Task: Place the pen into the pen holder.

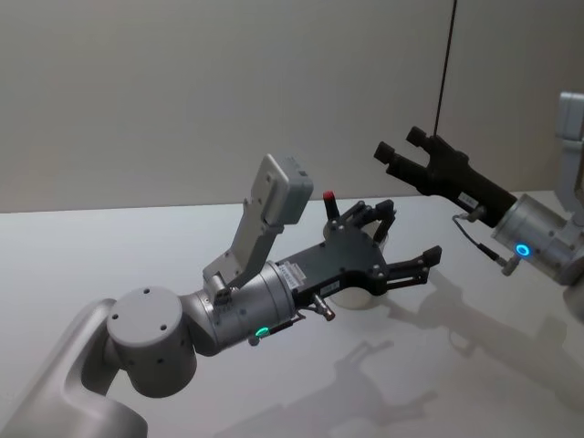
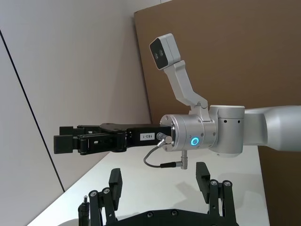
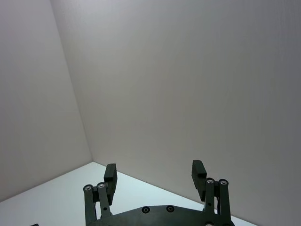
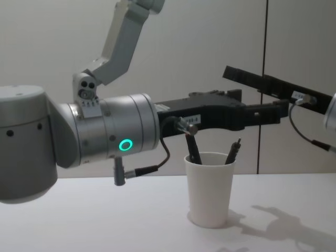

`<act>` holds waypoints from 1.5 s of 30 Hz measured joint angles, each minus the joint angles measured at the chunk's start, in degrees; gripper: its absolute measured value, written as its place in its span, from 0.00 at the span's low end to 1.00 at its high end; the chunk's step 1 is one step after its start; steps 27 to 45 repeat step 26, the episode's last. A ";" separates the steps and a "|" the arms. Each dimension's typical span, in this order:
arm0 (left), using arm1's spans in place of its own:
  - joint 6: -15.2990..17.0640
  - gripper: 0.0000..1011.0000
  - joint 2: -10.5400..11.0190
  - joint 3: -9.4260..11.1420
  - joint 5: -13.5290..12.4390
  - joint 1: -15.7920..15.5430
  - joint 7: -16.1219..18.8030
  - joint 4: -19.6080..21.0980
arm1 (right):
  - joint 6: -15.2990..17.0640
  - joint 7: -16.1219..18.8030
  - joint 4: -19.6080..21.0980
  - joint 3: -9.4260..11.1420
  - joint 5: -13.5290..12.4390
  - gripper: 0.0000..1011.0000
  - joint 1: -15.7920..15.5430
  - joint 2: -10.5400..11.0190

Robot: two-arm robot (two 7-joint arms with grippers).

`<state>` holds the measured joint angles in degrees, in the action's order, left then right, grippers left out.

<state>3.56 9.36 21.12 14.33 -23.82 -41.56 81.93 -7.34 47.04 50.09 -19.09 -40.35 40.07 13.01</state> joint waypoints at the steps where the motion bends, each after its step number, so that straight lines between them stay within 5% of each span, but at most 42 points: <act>1: 0.00 0.99 0.00 0.00 0.00 0.00 0.00 0.00 | 0.06 -0.05 0.16 0.02 -0.02 0.99 -0.08 0.04; 45: 0.00 0.99 0.00 0.00 0.00 0.00 0.00 0.00 | 0.81 -0.70 2.18 0.29 -0.27 0.99 -1.08 0.63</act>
